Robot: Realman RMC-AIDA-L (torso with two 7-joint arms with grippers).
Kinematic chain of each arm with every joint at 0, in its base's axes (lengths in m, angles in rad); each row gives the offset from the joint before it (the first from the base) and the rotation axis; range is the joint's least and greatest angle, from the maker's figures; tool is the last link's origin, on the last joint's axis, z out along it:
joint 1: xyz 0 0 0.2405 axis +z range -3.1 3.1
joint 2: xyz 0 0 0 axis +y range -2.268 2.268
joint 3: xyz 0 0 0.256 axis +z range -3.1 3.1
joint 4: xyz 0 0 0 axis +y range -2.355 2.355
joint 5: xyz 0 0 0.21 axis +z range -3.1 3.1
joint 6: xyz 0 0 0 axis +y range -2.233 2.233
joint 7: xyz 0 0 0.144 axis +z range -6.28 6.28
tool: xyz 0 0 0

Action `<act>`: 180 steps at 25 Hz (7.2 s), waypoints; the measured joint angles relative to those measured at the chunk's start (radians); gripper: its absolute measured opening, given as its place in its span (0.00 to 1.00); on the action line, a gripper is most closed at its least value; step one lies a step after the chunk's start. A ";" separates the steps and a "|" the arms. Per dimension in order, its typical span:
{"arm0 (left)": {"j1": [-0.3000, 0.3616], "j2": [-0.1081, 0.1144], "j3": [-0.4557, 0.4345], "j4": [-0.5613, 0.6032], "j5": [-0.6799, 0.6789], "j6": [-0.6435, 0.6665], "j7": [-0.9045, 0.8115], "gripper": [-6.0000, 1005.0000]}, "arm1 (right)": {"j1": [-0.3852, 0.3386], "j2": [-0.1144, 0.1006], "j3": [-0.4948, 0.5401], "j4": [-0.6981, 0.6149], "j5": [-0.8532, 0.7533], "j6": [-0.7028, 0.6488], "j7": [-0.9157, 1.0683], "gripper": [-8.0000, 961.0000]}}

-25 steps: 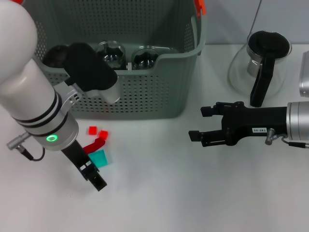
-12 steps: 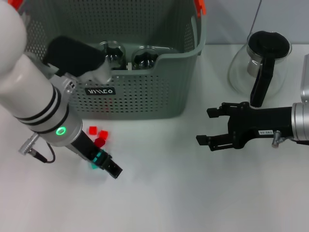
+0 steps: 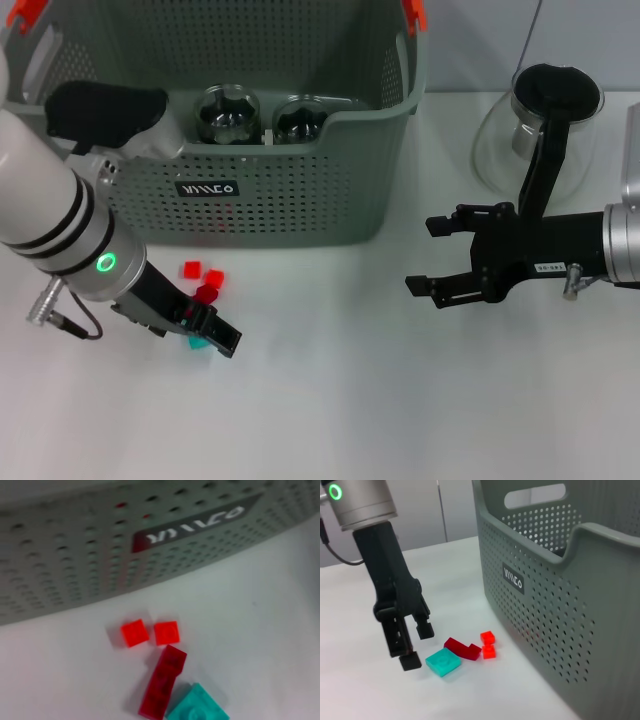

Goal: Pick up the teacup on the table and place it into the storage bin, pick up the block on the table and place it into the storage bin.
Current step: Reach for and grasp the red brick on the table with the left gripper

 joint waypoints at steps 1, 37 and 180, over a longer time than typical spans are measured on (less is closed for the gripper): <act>0.001 -0.001 -0.003 -0.004 -0.001 -0.007 -0.006 0.93 | 0.000 0.000 0.000 -0.004 0.000 -0.001 0.000 0.95; -0.036 0.006 -0.052 -0.118 -0.014 -0.064 -0.004 0.91 | 0.016 0.007 0.007 -0.017 -0.012 -0.011 -0.048 0.95; -0.101 0.035 0.031 -0.243 0.095 -0.206 0.562 0.18 | 0.015 0.045 0.048 0.034 0.072 0.011 -0.052 0.95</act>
